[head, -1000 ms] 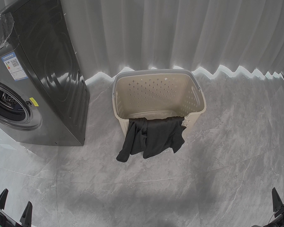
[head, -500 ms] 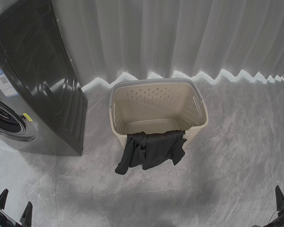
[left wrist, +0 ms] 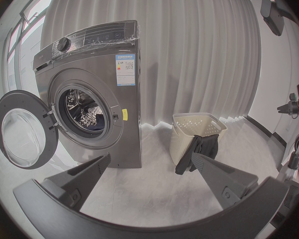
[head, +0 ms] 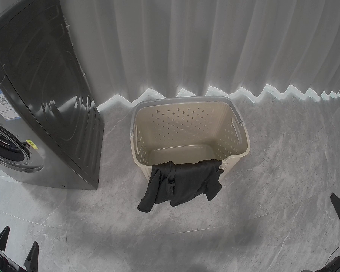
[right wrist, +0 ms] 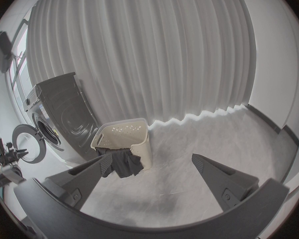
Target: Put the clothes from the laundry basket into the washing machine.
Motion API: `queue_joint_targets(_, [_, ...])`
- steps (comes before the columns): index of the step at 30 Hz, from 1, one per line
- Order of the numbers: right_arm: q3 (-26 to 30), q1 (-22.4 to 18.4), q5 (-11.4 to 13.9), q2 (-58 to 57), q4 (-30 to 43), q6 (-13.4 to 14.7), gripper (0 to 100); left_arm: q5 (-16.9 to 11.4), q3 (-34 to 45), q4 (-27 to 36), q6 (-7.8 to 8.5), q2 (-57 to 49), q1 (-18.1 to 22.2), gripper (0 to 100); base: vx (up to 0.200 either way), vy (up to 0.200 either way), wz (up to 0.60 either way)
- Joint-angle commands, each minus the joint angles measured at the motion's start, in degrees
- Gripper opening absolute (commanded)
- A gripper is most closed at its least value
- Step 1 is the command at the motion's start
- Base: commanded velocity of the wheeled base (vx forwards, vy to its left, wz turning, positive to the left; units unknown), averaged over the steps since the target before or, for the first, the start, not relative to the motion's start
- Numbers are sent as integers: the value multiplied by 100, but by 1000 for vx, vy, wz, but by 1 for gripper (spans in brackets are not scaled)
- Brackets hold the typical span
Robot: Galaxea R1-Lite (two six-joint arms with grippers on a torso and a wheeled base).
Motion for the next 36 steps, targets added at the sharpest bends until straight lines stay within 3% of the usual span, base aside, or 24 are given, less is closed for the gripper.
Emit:
queue_joint_targets(1, [89,567,243,2041,-863,184,100,0,92,-2,-2,-93,-4,100,0,0,0])
queue_joint_targets(7, [-70,963,226,3070,-1162,96,100,0,92,-2,16,-93,5,100,0,0,0])
queue_joint_targets(10, [-70,1420,182,3623,-1347,166,100,0,92,-2,16,-93,5,100,0,0,0])
queue_joint_targets(14, [-87,1736,32,4063,-1523,201,100,0,92,-2,16,-93,5,100,0,0,0])
queue_joint_targets(16, [-193,2009,-47,4634,-1980,386,100,0,92,-2,16,-93,5,100,0,0,0])
queue_joint_targets(22, [-421,2360,-794,5601,-2709,650,100,0,92,-2,7,-93,5,100,0,0,0])
queue_joint_targets(26, [-667,2668,-882,5926,-2762,975,100,0,92,-2,-2,-93,5,100,0,0,0])
queue_joint_targets(30, [-922,2747,-996,6269,-2727,1054,100,0,92,-2,-2,-93,-4,100,0,0,0])
queue_joint_targets(31, [-1072,2756,-1233,6480,-2744,1071,100,0,92,-2,-2,-93,-4,100,0,0,0])
queue_joint_targets(33, [-1247,2852,-1471,6735,-2771,1195,100,0,92,-2,-11,-93,-4,100,0,0,0])
queue_joint_targets(36, [-1458,3081,-1550,6911,-2762,1520,100,0,92,-2,-19,-93,-4,100,0,0,0])
